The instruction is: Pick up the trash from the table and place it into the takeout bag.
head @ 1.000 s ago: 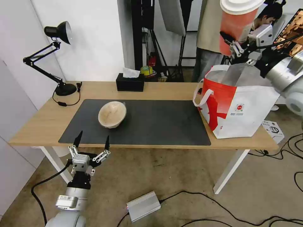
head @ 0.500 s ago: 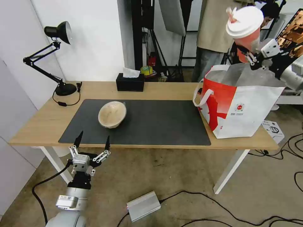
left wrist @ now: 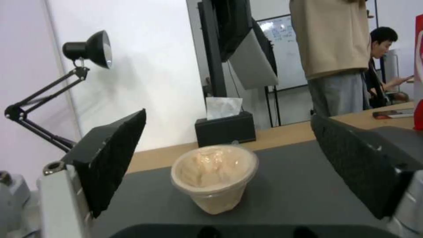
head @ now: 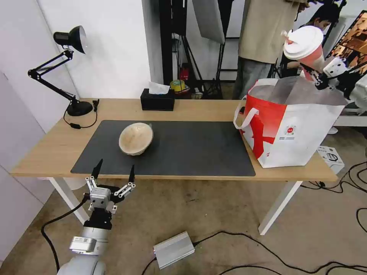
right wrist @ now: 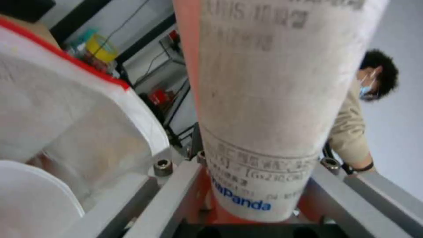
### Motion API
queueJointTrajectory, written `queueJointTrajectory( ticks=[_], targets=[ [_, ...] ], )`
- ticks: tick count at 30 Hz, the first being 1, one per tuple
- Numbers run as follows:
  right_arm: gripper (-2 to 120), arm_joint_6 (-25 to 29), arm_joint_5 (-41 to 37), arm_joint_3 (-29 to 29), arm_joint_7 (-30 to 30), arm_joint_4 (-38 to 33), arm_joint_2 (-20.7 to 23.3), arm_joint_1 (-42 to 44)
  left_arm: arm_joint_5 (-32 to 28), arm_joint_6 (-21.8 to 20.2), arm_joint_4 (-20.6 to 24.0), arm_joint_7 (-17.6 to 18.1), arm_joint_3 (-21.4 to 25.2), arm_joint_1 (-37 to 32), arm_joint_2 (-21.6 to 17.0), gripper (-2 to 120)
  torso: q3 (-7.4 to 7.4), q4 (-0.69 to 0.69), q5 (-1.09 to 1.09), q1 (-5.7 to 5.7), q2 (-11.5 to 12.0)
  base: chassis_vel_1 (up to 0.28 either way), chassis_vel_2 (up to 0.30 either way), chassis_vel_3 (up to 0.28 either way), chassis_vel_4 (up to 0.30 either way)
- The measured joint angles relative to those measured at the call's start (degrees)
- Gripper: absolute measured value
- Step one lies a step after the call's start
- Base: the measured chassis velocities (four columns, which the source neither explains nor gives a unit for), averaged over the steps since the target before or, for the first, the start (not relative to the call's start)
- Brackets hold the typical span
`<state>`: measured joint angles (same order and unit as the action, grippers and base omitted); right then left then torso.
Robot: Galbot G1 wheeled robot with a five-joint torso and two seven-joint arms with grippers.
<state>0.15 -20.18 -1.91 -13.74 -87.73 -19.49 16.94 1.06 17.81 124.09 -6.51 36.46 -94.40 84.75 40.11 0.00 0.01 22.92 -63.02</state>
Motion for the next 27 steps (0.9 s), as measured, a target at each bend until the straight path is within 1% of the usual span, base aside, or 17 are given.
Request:
queueJointTrajectory(
  ticks=[5,17,21,27],
  targets=[
    [8,0.1,0.4,-0.8,0.1,3.4,-2.0,-0.9,0.0,0.5,-0.4,0.0,0.1,-0.2,0.0,100,0.0,0.0,0.0,0.0,0.0,0.0,0.0,0.0,0.0],
    [8,0.6,2.7,-1.7,0.1,8.3,-6.0,-1.3,-0.6,0.8,-0.7,0.0,0.3,-0.3,-0.3,100,0.0,0.0,0.0,0.0,0.0,0.0,0.0,0.0,0.0],
    [8,0.8,3.6,-1.8,0.2,10.3,-7.2,-1.6,-0.7,1.4,-1.4,-0.1,0.3,-0.3,-0.4,100,0.0,0.01,-0.01,0.0,0.0,0.0,0.0,0.0,0.0],
    [8,1.9,5.0,-2.0,0.3,13.8,-9.2,-1.7,-0.7,1.7,-1.7,-0.2,0.1,-0.2,-0.2,100,0.0,0.0,-0.01,0.0,0.0,0.0,0.0,0.0,0.0]
  ],
)
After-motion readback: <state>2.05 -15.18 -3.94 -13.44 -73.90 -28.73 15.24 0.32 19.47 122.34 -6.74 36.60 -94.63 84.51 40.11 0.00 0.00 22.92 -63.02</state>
